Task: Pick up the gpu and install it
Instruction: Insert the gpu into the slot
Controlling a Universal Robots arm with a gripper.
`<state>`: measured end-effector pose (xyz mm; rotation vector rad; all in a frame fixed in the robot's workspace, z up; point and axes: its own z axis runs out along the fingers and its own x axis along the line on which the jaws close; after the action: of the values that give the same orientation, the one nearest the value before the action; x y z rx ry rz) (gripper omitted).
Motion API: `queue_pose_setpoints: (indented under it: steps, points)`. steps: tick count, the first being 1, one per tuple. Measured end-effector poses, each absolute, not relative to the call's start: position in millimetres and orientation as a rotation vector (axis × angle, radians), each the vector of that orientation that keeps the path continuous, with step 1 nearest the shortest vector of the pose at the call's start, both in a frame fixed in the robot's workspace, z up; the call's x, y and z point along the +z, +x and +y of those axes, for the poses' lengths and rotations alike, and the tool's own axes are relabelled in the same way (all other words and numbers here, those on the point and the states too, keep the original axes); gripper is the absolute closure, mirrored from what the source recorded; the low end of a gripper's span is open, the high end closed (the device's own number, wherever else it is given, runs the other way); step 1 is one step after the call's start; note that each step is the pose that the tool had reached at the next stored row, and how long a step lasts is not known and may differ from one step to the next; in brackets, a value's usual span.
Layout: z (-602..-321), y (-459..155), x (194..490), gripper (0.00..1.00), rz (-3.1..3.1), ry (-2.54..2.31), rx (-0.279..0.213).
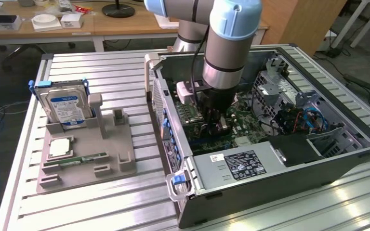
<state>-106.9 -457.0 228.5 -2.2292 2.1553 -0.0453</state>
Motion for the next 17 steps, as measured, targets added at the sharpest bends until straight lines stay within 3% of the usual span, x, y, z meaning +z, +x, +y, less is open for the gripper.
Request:
queue_pose_setpoints:
  steps: [17]
  points:
    - [-456.9,-107.1,230.2,0.73,2.155,-2.229,-0.045]
